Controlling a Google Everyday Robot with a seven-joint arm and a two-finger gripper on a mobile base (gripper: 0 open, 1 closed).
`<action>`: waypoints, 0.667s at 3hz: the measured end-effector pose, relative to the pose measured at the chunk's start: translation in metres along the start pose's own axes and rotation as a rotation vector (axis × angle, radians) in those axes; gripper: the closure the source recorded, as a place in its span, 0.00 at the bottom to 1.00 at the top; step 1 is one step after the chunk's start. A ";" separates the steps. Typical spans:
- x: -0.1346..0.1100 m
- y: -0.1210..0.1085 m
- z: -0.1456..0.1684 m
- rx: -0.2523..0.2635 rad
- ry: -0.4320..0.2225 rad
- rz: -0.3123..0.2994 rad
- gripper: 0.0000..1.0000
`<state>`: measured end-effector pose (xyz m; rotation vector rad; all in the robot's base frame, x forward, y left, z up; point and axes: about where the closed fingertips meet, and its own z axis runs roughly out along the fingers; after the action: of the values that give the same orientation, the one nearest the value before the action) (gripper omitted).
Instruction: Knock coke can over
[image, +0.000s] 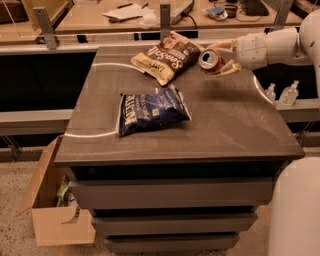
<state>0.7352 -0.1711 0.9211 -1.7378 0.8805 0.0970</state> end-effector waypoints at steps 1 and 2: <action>0.012 -0.005 -0.006 -0.010 0.054 -0.107 1.00; 0.009 -0.003 -0.002 -0.072 0.068 -0.189 1.00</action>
Offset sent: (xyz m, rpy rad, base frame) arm 0.0134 -0.0202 0.0082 -0.2717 -0.1736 0.1200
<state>0.7428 -0.1775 0.9203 -1.8929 0.7649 -0.0565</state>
